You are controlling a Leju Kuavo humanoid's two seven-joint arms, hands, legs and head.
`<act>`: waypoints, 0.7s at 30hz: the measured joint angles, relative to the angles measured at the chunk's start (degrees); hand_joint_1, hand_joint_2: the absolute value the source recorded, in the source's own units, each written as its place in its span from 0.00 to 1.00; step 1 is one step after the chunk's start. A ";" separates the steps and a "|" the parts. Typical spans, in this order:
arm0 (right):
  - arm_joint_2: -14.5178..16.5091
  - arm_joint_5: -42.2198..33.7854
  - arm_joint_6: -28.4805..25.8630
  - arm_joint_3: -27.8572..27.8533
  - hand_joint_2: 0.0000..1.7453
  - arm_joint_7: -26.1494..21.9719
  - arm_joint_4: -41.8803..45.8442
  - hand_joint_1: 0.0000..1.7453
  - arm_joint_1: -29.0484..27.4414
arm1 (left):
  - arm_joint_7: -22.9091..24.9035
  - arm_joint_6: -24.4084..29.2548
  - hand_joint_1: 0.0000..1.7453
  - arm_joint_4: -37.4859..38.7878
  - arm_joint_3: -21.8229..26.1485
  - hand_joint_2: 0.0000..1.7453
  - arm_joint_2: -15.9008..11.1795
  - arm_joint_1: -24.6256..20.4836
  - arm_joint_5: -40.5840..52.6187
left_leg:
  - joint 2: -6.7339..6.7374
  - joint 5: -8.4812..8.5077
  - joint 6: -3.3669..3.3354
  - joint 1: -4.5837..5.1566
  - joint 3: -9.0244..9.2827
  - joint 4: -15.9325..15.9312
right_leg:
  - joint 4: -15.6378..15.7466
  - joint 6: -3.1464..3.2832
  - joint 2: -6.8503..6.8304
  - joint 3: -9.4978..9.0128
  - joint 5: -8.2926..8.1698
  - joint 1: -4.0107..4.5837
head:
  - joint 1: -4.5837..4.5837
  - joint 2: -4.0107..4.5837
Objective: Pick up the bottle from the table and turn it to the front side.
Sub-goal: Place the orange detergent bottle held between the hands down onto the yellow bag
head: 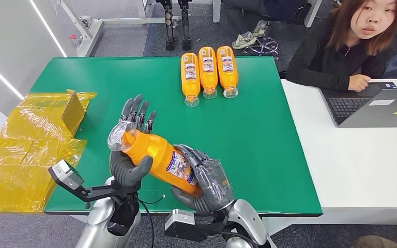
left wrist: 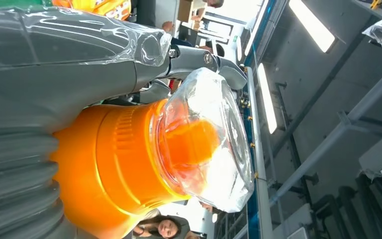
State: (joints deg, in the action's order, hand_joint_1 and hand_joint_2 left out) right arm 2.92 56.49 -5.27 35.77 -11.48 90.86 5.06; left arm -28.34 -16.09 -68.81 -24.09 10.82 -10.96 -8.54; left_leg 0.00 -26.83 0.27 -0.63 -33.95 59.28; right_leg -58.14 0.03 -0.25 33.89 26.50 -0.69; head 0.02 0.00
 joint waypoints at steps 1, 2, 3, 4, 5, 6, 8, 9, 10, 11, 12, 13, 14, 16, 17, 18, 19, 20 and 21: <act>0.04 -0.07 0.14 -0.03 1.00 -0.02 0.00 1.00 0.03 | 0.01 0.16 0.64 0.01 0.01 1.00 0.00 0.00 0.15 | 0.00 0.00 0.00 0.00 0.00 0.00 | 0.00 0.00 0.00 0.00 0.00 0.00 | 0.00 0.00; 0.05 -0.16 0.25 -0.05 1.00 -0.04 0.00 1.00 0.06 | 0.01 0.30 0.87 0.01 0.01 1.00 0.00 0.00 0.33 | 0.00 0.00 0.00 0.00 0.00 0.00 | 0.00 0.00 0.00 0.00 0.00 0.00 | 0.00 0.00; 0.08 -0.31 0.37 -0.09 1.00 -0.07 -0.01 1.00 0.09 | 0.01 0.47 0.93 0.01 0.01 1.00 0.00 0.00 0.57 | 0.00 0.00 0.00 0.00 0.00 0.00 | 0.00 0.00 0.00 0.00 0.00 0.00 | 0.00 0.00; 0.10 -0.45 0.48 -0.13 1.00 -0.09 -0.01 1.00 0.11 | 0.00 0.65 0.96 0.01 0.01 1.00 0.00 -0.01 0.81 | 0.00 0.00 0.00 0.00 0.00 0.00 | 0.00 0.00 0.00 0.00 0.00 0.00 | 0.00 0.00; 0.14 -0.60 0.60 -0.17 1.00 -0.10 -0.02 1.00 0.12 | -0.01 0.83 0.96 0.01 0.01 1.00 0.00 -0.02 1.03 | 0.00 0.00 0.00 0.00 0.00 0.00 | 0.00 0.00 0.00 0.00 0.00 0.00 | 0.00 0.00; 0.16 -0.72 0.72 -0.24 1.00 -0.13 -0.03 1.00 0.14 | -0.03 0.98 0.95 0.01 0.01 1.00 0.00 -0.03 1.21 | 0.00 0.00 0.00 0.00 0.00 0.00 | 0.00 0.00 0.00 0.00 0.00 0.00 | 0.00 0.00; 0.19 -0.86 0.87 -0.36 1.00 -0.25 -0.08 1.00 0.18 | -0.11 1.14 0.95 0.01 0.01 1.00 0.00 -0.05 1.32 | 0.00 0.00 0.00 0.00 0.00 0.00 | 0.00 0.00 0.00 0.00 0.00 0.00 | 0.00 0.00; 0.19 -0.98 0.90 -0.42 1.00 -0.37 -0.13 1.00 0.21 | -0.14 1.16 0.96 0.01 0.01 1.00 0.00 -0.05 1.32 | 0.00 0.00 0.00 0.00 0.00 0.00 | 0.00 0.00 0.00 0.00 0.00 0.00 | 0.00 0.00; 0.19 -1.13 0.90 -0.49 1.00 -0.52 -0.22 1.00 0.24 | -0.16 1.19 0.96 0.01 0.01 1.00 -0.01 -0.05 1.32 | 0.00 0.00 0.00 0.00 0.00 0.00 | 0.00 0.00 0.00 0.00 0.00 0.00 | 0.00 0.00; 0.19 -1.30 0.88 -0.58 1.00 -0.69 -0.33 1.00 0.26 | -0.16 1.21 0.95 0.01 0.01 1.00 -0.01 -0.04 1.32 | 0.00 0.00 0.00 0.00 0.00 0.00 | 0.00 0.00 0.00 0.00 0.00 0.00 | 0.00 0.00; 0.19 -1.53 0.84 -0.67 1.00 -0.87 -0.46 1.00 0.27 | -0.16 1.24 0.94 0.01 0.01 1.00 -0.02 -0.03 1.32 | 0.00 0.00 0.00 0.00 0.00 0.00 | 0.00 0.00 0.00 0.00 0.00 0.00 | 0.00 0.00; 0.19 -1.68 0.80 -0.76 1.00 -1.04 -0.61 1.00 0.28 | -0.16 1.27 0.94 0.01 0.01 1.00 -0.03 -0.03 1.32 | 0.00 0.00 0.00 0.00 0.00 0.00 | 0.00 0.00 0.00 0.00 0.00 0.00 | 0.00 0.00; 0.19 -1.80 0.73 -0.83 1.00 -1.19 -0.74 1.00 0.28 | -0.16 1.30 0.94 0.01 0.01 1.00 -0.04 -0.02 1.32 | 0.00 0.00 0.00 0.00 0.00 0.00 | 0.00 0.00 0.00 0.00 0.00 0.00 | 0.00 0.00; 0.19 -1.87 0.52 -0.88 1.00 -1.45 -1.03 1.00 0.28 | -0.16 1.38 0.94 0.01 0.01 1.00 -0.05 0.01 1.33 | 0.00 0.00 0.00 0.00 -0.01 0.00 | 0.00 0.00 0.00 0.00 0.00 0.00 | 0.00 0.00; 0.19 -1.87 0.37 -0.89 1.00 -1.58 -1.19 1.00 0.28 | -0.13 1.46 0.93 0.00 0.01 1.00 -0.05 0.03 1.34 | 0.00 0.00 0.00 0.00 -0.01 0.00 | 0.00 0.00 0.00 0.00 0.00 0.00 | 0.00 0.00; 0.18 -1.90 0.20 -0.89 1.00 -1.69 -1.33 1.00 0.29 | -0.08 1.57 0.92 -0.01 0.01 1.00 -0.05 0.07 1.37 | 0.00 0.00 0.00 0.00 -0.01 0.00 | 0.00 0.00 0.00 0.00 0.00 0.00 | 0.00 0.00; 0.17 -1.96 0.04 -0.89 1.00 -1.77 -1.49 1.00 0.30 | -0.01 1.69 0.92 -0.03 0.01 1.00 -0.05 0.10 1.43 | 0.00 0.00 0.00 0.00 -0.01 0.00 | 0.00 0.00 0.00 0.00 0.00 0.00 | 0.00 0.00; 0.17 -2.03 -0.11 -0.89 1.00 -1.81 -1.63 1.00 0.30 | 0.08 1.80 0.91 -0.06 0.01 1.00 -0.05 0.14 1.51 | 0.00 0.00 0.00 0.00 -0.01 0.00 | 0.00 0.00 0.00 0.00 0.00 0.00 | 0.00 0.00; 0.15 -2.18 -0.22 -0.89 1.00 -1.82 -1.77 1.00 0.32 | 0.15 1.89 0.91 -0.10 0.01 1.00 -0.06 0.17 1.60 | 0.00 0.00 0.00 0.00 -0.01 0.00 | 0.00 0.00 0.00 0.00 0.00 0.00 | 0.00 0.00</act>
State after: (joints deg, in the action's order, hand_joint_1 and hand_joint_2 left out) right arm 3.07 54.31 -5.49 34.88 -13.31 89.09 5.38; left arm -28.18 -14.20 -68.91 -24.09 10.76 -10.79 -6.94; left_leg 0.00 -26.83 0.27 -0.63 -33.96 59.27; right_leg -58.14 0.03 -0.25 33.88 26.50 -0.69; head 0.02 0.00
